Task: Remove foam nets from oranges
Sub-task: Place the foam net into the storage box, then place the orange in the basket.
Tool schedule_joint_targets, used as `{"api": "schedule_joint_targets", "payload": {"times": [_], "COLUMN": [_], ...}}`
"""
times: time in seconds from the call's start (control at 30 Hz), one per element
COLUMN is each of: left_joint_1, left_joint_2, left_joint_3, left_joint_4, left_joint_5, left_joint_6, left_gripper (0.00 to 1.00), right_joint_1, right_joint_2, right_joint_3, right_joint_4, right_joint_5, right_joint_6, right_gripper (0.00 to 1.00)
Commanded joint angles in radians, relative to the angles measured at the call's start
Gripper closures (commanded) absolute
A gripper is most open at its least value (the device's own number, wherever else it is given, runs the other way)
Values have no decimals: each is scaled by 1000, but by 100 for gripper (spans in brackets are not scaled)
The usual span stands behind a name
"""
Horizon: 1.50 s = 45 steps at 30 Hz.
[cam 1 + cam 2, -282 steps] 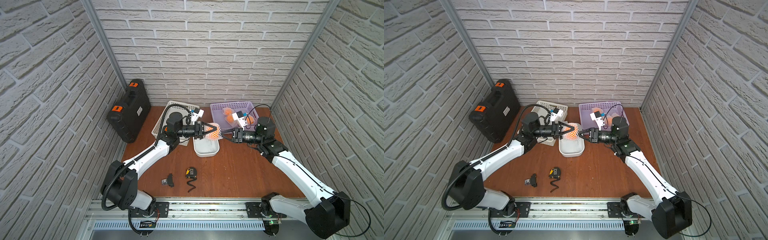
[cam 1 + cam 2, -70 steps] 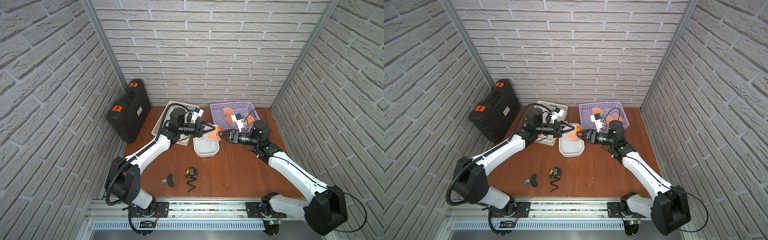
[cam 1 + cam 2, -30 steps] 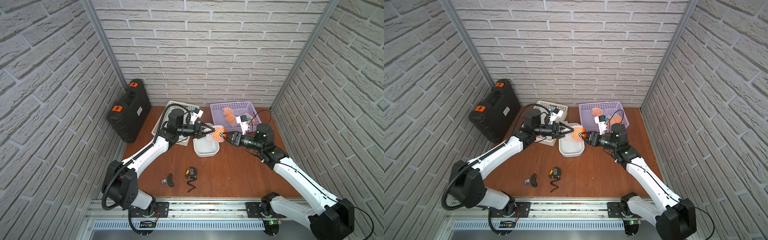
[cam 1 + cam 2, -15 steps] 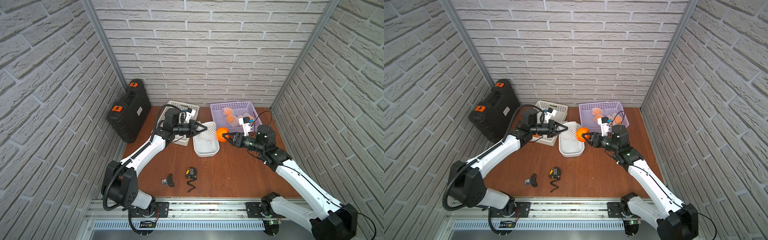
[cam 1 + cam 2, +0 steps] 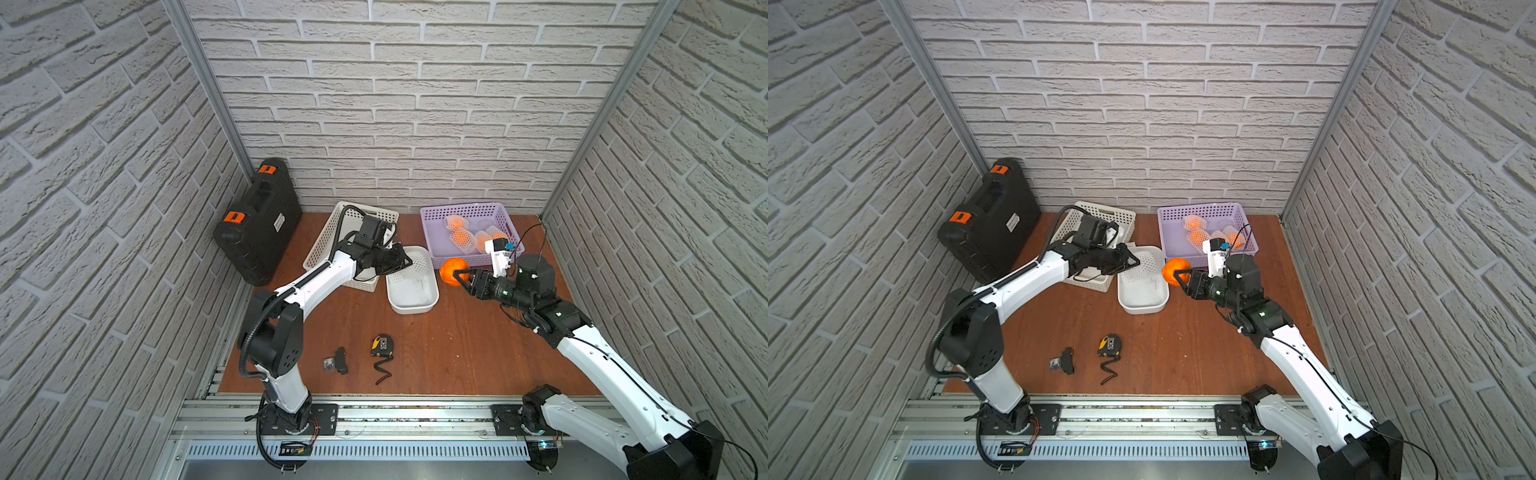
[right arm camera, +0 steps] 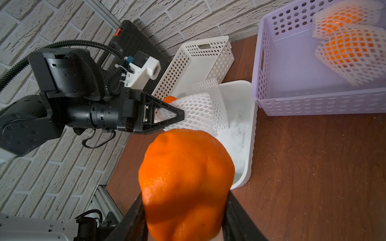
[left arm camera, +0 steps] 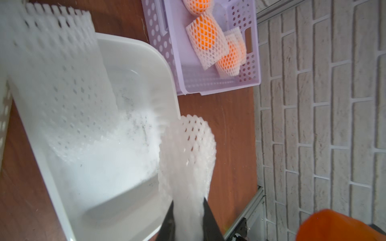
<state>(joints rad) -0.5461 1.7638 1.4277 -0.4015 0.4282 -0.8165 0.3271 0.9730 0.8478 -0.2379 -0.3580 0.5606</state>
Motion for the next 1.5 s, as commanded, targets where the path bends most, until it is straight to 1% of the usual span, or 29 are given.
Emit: {"api": "schedule_joint_targets", "payload": {"times": [0.0, 0.13, 0.27, 0.3, 0.37, 0.5, 0.53, 0.67, 0.8, 0.9, 1.07, 1.17, 1.23, 1.33, 1.47], "left_joint_1": [-23, -23, -30, -37, -52, -76, -79, -87, -95, -97, -81, -29, 30, 126, 220], "left_joint_2": [76, 149, 200, 206, 213, 191, 179, 132, 72, -12, -177, -288, -362, -464, -583], "left_joint_3": [81, 85, 79, 79, 81, 84, 80, 61, 24, -13, -10, -26, -62, -159, -303], "left_joint_4": [-77, -15, 25, 25, 24, -4, -12, -82, -114, -80, -110, -154, -186, -193, -154], "left_joint_5": [-140, -208, -223, -224, -203, -178, -178, -218, -263, -272, -322, -396, -454, -495, -514], "left_joint_6": [53, 30, 10, 13, 25, 61, 70, 107, 124, 133, 182, 188, 177, 147, 107], "left_gripper": [81, 82, 65, 59, 42, 17, 13, 5, 2, 2, 2, 2, 2, 2, 2], "right_joint_1": [-2, 0, -1, -1, 0, -1, -1, -1, -1, -1, 14, 48, 88, 162, 239], "right_joint_2": [-14, -13, -13, -12, -11, -9, -6, 0, 0, 4, 47, 103, 165, 285, 478], "right_joint_3": [5, 0, 3, 4, 4, 7, 10, 18, 16, 11, 14, 29, 49, 112, 230], "right_joint_4": [15, 17, 1, -3, -5, -8, -8, -8, -8, -2, 45, 97, 146, 212, 306], "right_joint_5": [15, 7, 11, 12, 13, 16, 17, 16, 25, 27, 1, 5, 11, 30, 35], "right_joint_6": [-36, -43, -60, -63, -68, -70, -71, -71, -68, -64, -37, -20, -5, 7, 43], "right_gripper": [58, 58, 58, 58, 58, 58, 58, 58, 58, 58, 58, 58, 57, 57, 57]}}
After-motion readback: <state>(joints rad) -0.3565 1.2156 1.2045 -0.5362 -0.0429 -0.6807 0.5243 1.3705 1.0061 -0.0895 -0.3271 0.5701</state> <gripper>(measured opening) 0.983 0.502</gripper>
